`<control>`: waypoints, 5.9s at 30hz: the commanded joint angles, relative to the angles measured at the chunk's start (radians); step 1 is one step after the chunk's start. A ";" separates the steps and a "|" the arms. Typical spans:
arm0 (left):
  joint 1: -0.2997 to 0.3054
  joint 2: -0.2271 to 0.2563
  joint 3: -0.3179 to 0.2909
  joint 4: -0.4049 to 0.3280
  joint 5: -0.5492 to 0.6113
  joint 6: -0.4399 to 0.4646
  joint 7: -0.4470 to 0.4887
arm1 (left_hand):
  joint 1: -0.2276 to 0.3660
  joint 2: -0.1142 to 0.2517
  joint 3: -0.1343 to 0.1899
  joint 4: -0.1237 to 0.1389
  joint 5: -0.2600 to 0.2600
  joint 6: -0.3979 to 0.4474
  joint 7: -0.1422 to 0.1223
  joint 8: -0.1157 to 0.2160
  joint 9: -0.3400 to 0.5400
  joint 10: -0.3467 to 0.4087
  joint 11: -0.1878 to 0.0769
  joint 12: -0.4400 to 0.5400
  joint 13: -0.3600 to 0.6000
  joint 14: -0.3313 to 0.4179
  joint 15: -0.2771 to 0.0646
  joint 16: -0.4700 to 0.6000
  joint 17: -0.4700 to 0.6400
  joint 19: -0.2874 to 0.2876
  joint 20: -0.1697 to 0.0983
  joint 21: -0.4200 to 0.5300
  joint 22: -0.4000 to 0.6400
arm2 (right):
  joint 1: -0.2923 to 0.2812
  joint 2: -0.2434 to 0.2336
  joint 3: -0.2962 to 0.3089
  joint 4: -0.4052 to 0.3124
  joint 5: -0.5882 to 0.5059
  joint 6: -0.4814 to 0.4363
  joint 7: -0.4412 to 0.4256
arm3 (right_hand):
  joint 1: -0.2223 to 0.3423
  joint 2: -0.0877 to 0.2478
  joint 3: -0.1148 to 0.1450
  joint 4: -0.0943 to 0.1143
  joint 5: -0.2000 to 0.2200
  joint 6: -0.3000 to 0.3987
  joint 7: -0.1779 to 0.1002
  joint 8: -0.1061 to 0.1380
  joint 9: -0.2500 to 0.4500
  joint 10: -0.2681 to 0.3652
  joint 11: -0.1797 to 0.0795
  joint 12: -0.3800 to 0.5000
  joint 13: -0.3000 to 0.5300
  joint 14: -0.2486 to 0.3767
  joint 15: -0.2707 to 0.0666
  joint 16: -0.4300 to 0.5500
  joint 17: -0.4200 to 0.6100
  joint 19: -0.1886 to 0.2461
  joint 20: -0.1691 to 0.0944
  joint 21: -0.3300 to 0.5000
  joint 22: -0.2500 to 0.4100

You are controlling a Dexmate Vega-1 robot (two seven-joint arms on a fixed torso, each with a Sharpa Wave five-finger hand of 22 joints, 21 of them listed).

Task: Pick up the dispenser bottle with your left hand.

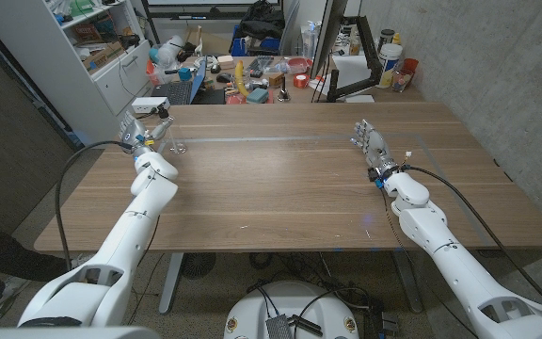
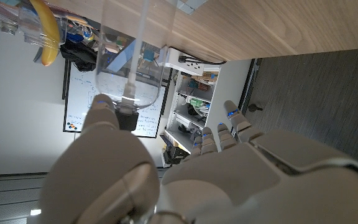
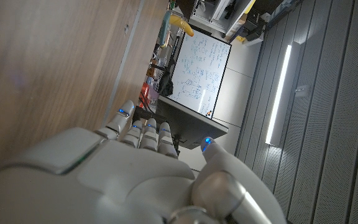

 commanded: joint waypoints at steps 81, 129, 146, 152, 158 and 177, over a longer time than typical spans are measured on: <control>-0.178 0.005 0.059 0.390 -0.256 -0.326 0.111 | 0.355 0.236 -0.029 -0.011 0.005 0.532 -0.083 0.046 0.005 0.643 -0.084 0.073 0.001 0.701 -0.177 0.080 0.004 0.698 -0.080 -0.028 -0.007 | -0.044 -0.017 0.025 -0.024 -0.007 0.005 -0.037 | 0.015 0.059 -0.010 -0.018 0.006 0.026 0.013 0.011 0.001 0.031 0.013 0.005 0.005 0.023 0.001 0.000 0.001 0.032 -0.092 -0.026 0.001; -0.094 -0.009 0.010 0.167 -0.226 -0.235 0.136 | 0.439 0.260 0.005 -0.016 -0.022 0.715 0.009 0.053 0.010 0.834 -0.127 0.044 0.001 0.999 -0.292 0.077 -0.002 0.914 -0.187 0.005 -0.008 | -0.040 -0.015 0.033 0.007 0.009 0.037 -0.007 | 0.017 0.062 -0.014 -0.018 0.008 0.025 0.013 0.009 0.002 0.030 0.014 0.002 0.005 0.023 0.001 -0.002 0.000 0.033 -0.092 -0.042 0.002; -0.086 0.003 0.003 0.154 -0.213 -0.297 0.124 | 0.443 0.258 0.008 -0.015 -0.027 0.714 0.007 0.042 0.010 0.829 -0.133 0.031 0.002 0.999 -0.293 0.063 0.000 0.917 -0.193 -0.005 -0.010 | -0.040 -0.013 0.034 0.011 0.010 0.043 -0.008 | 0.016 0.061 -0.016 -0.016 0.008 0.025 0.013 0.008 0.001 0.030 0.014 0.002 0.005 0.023 0.000 -0.003 0.000 0.033 -0.092 -0.047 0.002; -0.080 0.010 0.003 0.143 -0.215 -0.319 0.112 | 0.443 0.259 0.009 -0.014 -0.029 0.715 0.006 0.040 0.011 0.831 -0.135 0.029 0.002 0.999 -0.294 0.059 0.001 0.918 -0.195 -0.008 -0.010 | -0.041 -0.013 0.036 0.015 0.013 0.045 -0.004 | 0.016 0.061 -0.016 -0.017 0.009 0.025 0.013 0.008 0.001 0.029 0.013 0.001 0.005 0.023 0.000 -0.003 0.000 0.033 -0.092 -0.049 0.002; -0.071 0.021 0.007 0.132 -0.222 -0.352 0.089 | 0.442 0.259 0.010 -0.012 -0.030 0.713 0.004 0.036 0.011 0.827 -0.136 0.025 0.002 1.000 -0.294 0.055 0.002 0.918 -0.197 -0.011 -0.010 | -0.044 -0.015 0.039 0.015 0.016 0.048 -0.002 | 0.016 0.061 -0.016 -0.016 0.009 0.025 0.012 0.009 0.001 0.030 0.012 0.001 0.005 0.023 0.000 -0.004 0.000 0.034 -0.092 -0.051 0.002; -0.050 0.031 0.006 0.082 -0.226 -0.376 0.063 | 0.441 0.262 0.013 -0.007 -0.034 0.715 0.000 0.029 0.012 0.832 -0.135 0.019 0.003 1.002 -0.295 0.045 0.004 0.921 -0.200 -0.020 -0.010 | -0.053 -0.017 0.045 0.014 0.023 0.058 0.004 | 0.016 0.060 -0.017 -0.014 0.010 0.025 0.013 0.008 0.001 0.029 0.012 0.001 0.005 0.024 0.000 -0.005 -0.001 0.035 -0.093 -0.057 0.002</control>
